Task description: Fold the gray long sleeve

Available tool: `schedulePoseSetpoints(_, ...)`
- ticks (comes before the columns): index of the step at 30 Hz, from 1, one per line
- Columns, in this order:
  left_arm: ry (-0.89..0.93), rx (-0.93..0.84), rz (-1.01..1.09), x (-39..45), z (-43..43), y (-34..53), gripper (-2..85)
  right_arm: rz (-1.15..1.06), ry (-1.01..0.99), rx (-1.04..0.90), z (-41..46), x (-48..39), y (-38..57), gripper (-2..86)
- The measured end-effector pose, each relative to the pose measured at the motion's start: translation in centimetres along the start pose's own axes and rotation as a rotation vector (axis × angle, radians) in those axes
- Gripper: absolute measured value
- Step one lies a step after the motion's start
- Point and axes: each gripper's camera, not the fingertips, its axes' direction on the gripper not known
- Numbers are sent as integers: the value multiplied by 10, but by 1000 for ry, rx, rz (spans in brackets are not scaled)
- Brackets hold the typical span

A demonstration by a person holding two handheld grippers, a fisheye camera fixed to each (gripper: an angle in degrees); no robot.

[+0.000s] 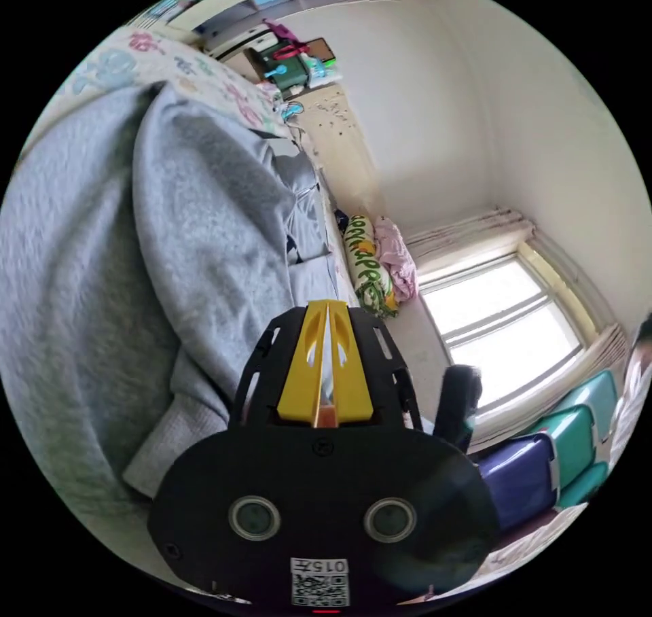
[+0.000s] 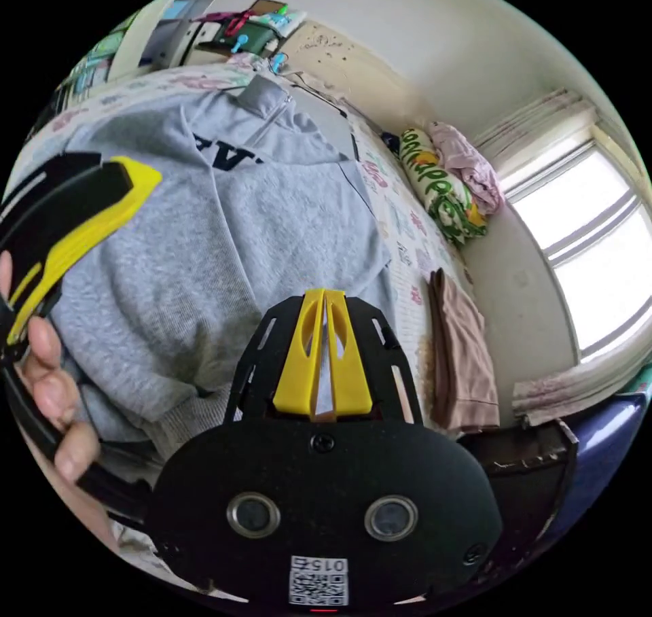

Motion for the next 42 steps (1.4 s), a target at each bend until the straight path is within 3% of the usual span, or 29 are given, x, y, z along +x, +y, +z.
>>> schedulePoseSetpoints(4, 165, 5, -23, -8, -8, 17, -9, -56, 140, -43, 14, -47, -4, -10)
schedulePoseSetpoints(6, 129, -20, -29, -12, -9, 21, -9, -78, 268, -116, 31, -75, -14, -10)
schedulePoseSetpoints(15, 102, -26, -229, -47, -12, 38, -9, -246, 500, -281, 79, -134, -44, -10)
schedulePoseSetpoints(28, 108, -39, -226, 2, 7, 71, -9, -154, 459, -245, 120, -135, -49, -7)
schedulePoseSetpoints(42, 97, -35, -225, 121, 58, 112, -9, -107, 444, -221, 155, -81, -34, -6)
